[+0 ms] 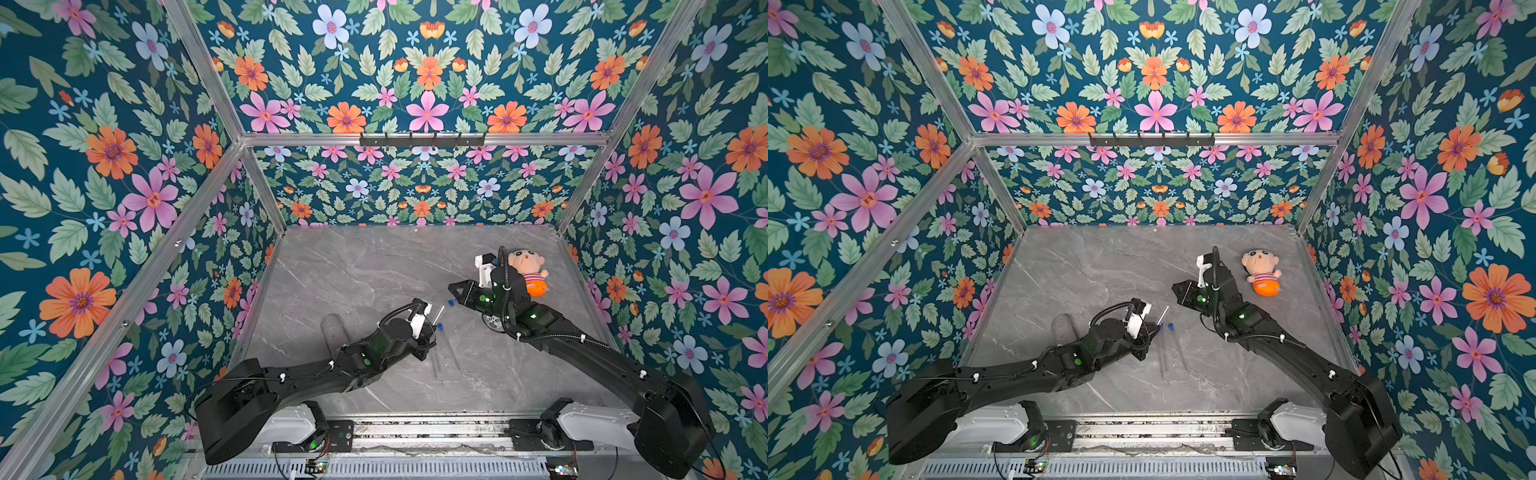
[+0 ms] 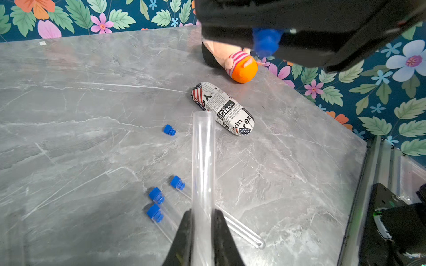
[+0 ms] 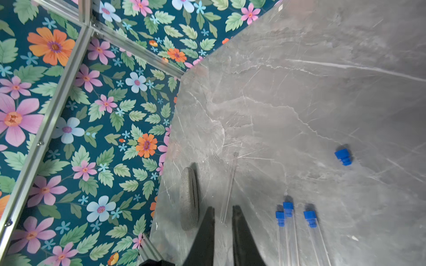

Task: Remove stoppers from test tubes
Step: Open the stopper on the test tube, then place the test tube at the center of the board.

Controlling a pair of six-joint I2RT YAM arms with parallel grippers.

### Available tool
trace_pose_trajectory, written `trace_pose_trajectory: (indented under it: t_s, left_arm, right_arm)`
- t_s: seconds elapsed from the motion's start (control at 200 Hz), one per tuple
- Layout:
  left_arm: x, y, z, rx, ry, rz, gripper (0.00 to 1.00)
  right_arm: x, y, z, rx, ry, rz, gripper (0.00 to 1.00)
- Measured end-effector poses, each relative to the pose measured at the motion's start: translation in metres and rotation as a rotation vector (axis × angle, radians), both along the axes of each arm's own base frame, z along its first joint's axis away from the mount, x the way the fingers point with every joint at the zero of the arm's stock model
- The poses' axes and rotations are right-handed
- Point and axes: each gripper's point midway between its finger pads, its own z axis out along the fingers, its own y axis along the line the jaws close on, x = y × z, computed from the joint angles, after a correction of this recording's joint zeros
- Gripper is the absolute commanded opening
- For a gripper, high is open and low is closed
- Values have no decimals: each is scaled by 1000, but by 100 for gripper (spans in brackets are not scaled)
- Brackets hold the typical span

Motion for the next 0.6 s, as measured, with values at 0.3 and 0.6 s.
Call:
trace_pose_trajectory:
  t_s: [0.3,0.6]
  left_arm:
    - [40,45,16,87,28,214,15]
    - [90,151,-43,224,267,541,15]
  right_arm:
    - [-6,-40,-6,-108,-12,-87,0]
    - [-15,-58,-54,-251,65,-110,0]
